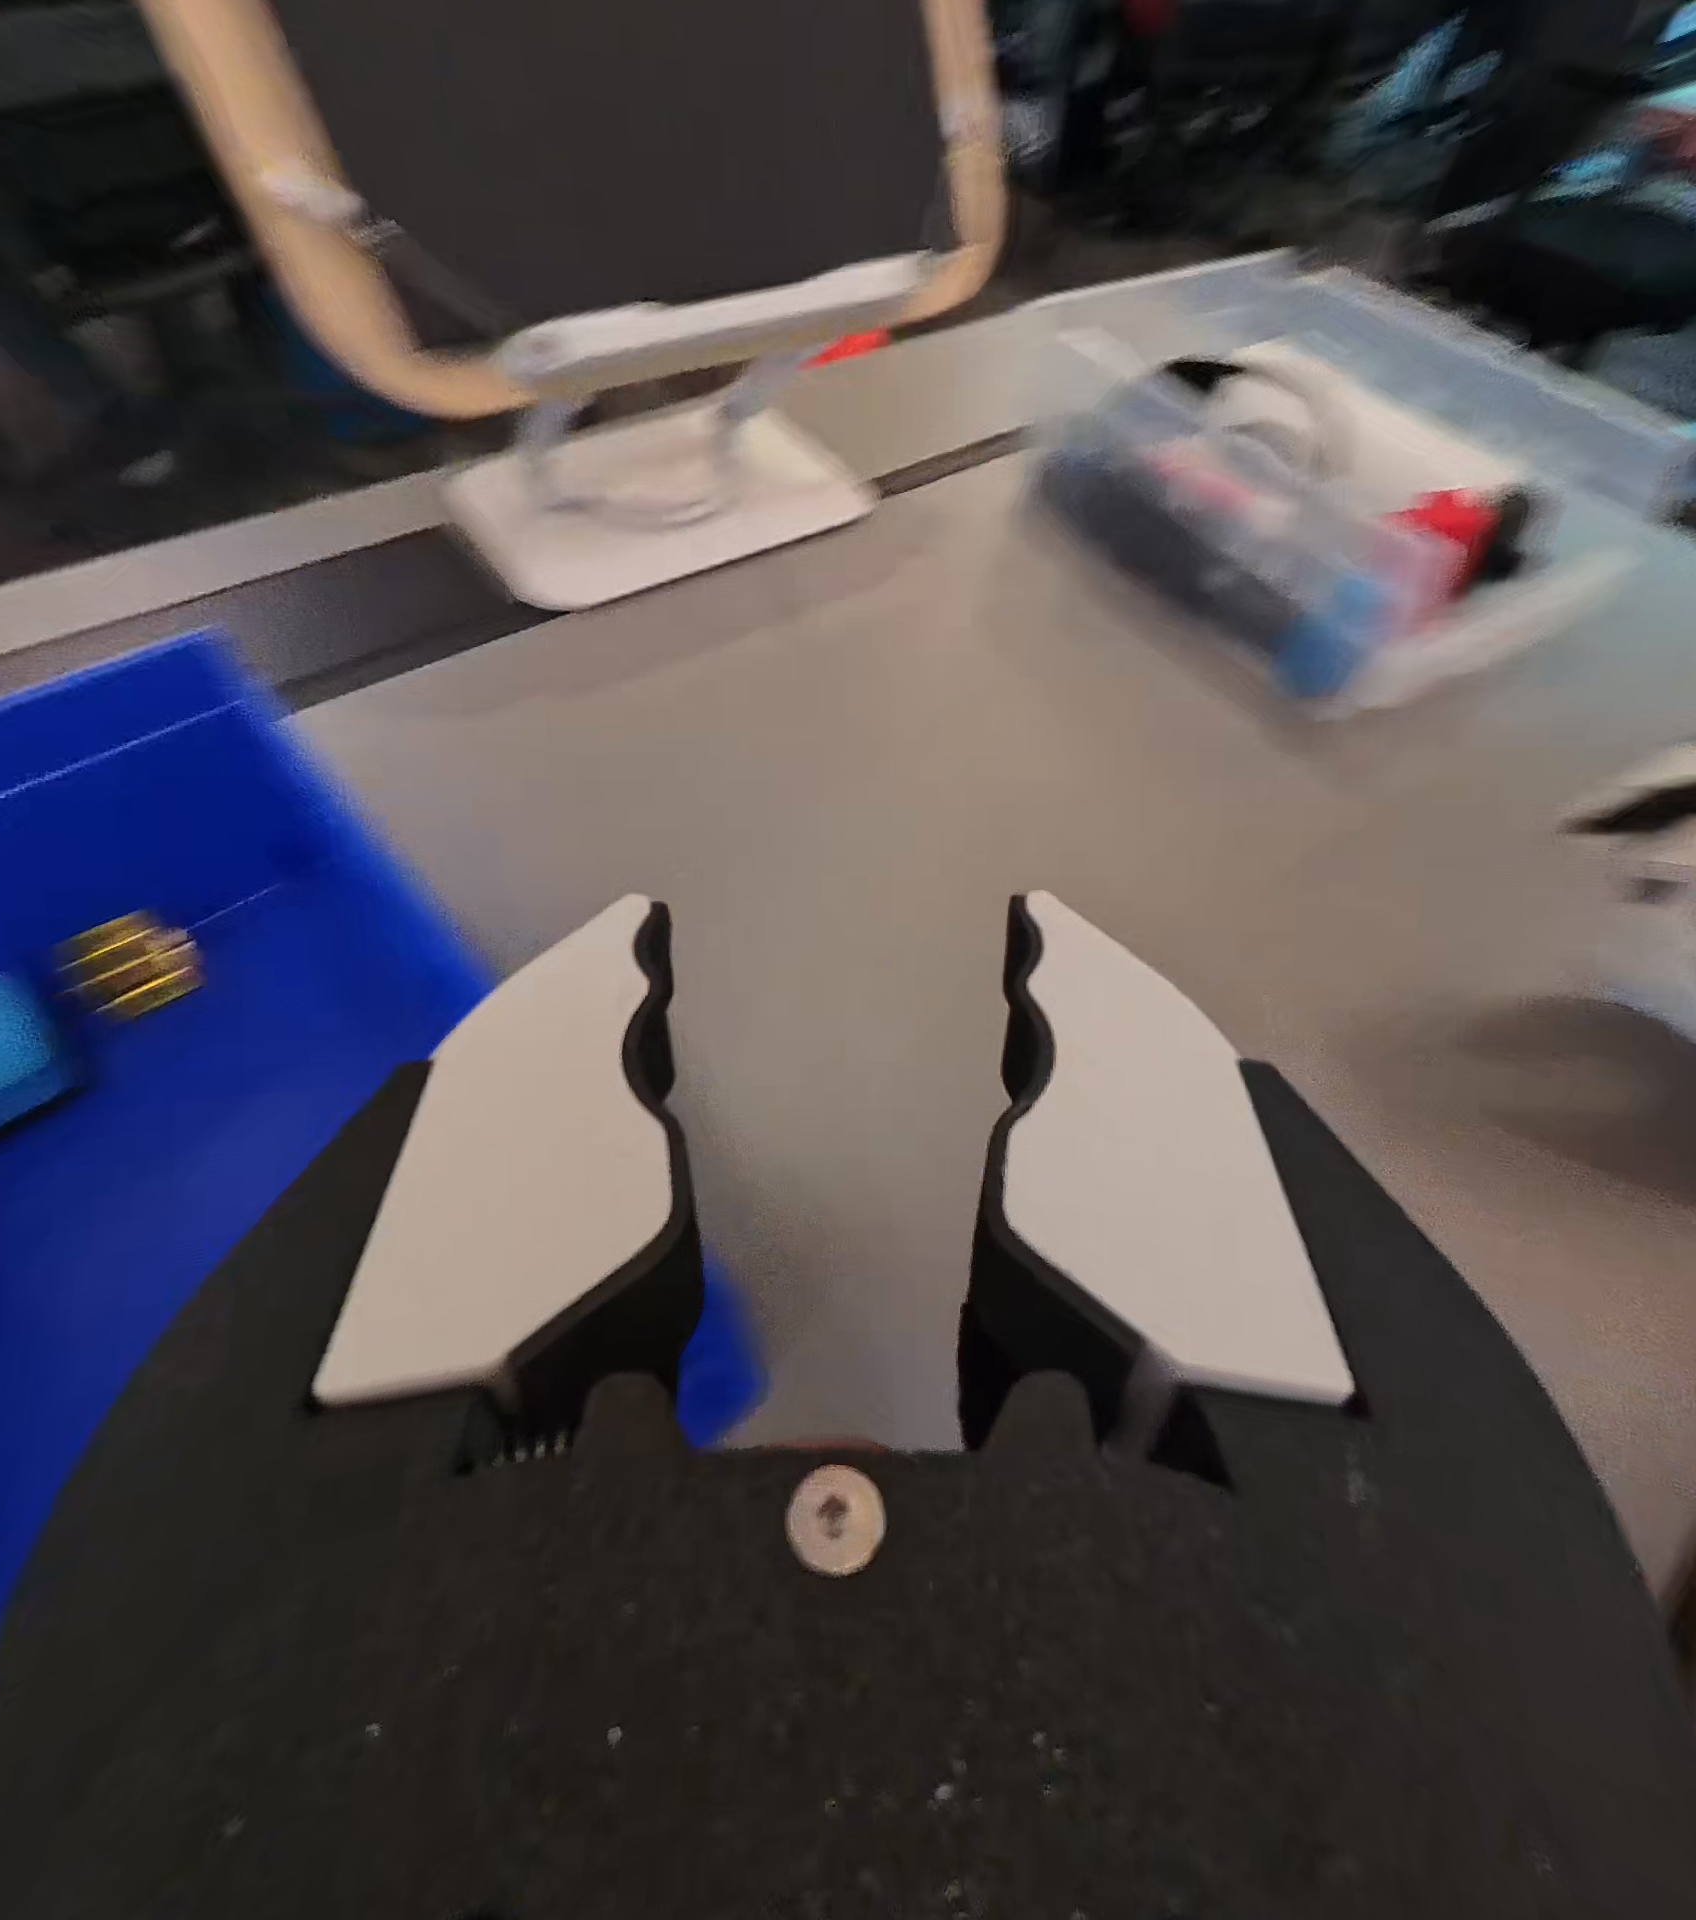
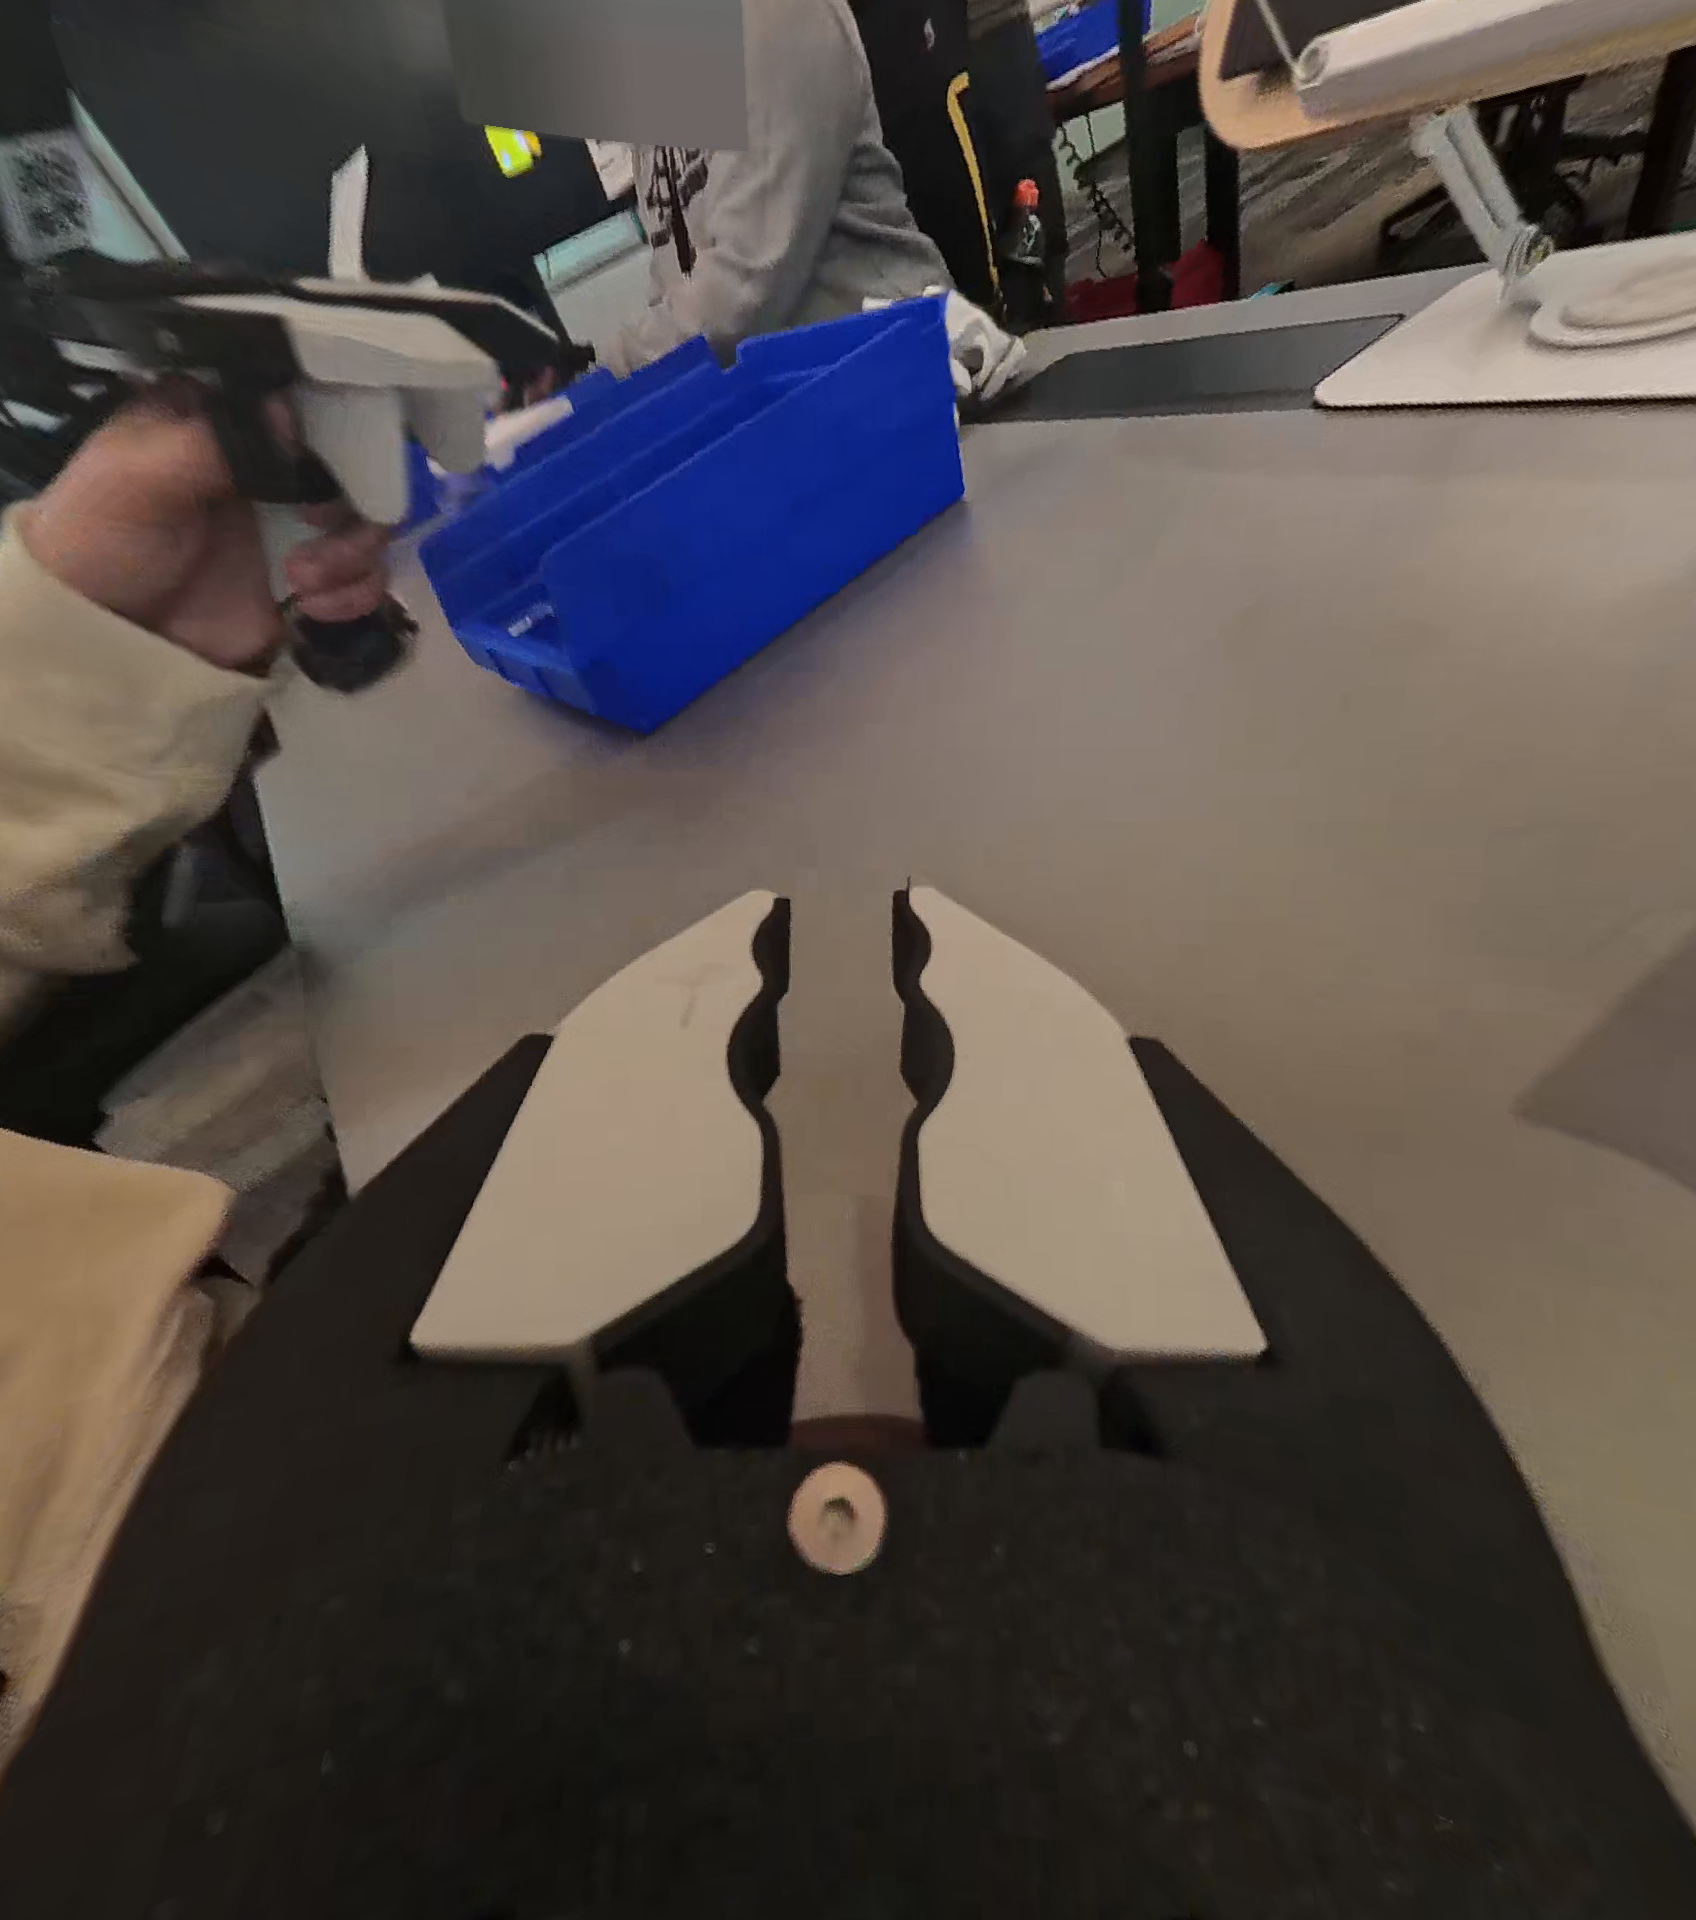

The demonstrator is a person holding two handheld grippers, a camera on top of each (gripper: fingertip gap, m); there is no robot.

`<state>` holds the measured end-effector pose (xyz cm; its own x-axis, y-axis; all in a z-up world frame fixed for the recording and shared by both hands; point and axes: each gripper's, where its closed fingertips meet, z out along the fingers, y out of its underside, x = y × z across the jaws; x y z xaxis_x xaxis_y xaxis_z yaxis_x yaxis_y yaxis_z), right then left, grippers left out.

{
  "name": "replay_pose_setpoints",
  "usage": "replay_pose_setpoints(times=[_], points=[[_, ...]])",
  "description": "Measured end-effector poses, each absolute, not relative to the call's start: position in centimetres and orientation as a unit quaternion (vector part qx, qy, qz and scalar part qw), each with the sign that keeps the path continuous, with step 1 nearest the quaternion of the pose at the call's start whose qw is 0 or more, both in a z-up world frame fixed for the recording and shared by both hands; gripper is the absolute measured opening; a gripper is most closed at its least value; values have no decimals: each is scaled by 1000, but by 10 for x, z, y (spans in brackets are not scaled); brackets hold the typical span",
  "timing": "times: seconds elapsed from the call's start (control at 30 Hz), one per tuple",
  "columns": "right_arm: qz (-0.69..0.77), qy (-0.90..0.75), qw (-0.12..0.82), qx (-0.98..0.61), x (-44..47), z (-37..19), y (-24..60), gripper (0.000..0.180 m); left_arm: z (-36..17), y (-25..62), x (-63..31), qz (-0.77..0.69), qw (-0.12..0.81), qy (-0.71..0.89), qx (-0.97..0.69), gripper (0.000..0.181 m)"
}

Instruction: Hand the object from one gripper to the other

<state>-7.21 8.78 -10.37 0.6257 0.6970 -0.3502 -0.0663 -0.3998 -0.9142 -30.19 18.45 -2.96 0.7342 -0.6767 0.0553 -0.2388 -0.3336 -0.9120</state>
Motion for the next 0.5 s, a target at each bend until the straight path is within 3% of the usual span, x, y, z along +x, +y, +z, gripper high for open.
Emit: replay_pose_setpoints(times=[0.1, 0.2, 0.37, 0.5], points=[[408, -189, 500, -740, -69, -101, 89, 19, -63, 259, -366, -94, 435, 242, -862, 67], [415, -195, 491, -741, -71, -103, 87, 19, -99, 332, -412, 5, 396, 193, -898, 58], [374, -228, 498, -748, -70, -111, 85, 19, -157, 392, -432, 9, 316, 133, -939, 55], [372, -225, 495, -752, -68, -114, 84, 19, -171, 406, -442, -9, 304, 98, -947, 54]])
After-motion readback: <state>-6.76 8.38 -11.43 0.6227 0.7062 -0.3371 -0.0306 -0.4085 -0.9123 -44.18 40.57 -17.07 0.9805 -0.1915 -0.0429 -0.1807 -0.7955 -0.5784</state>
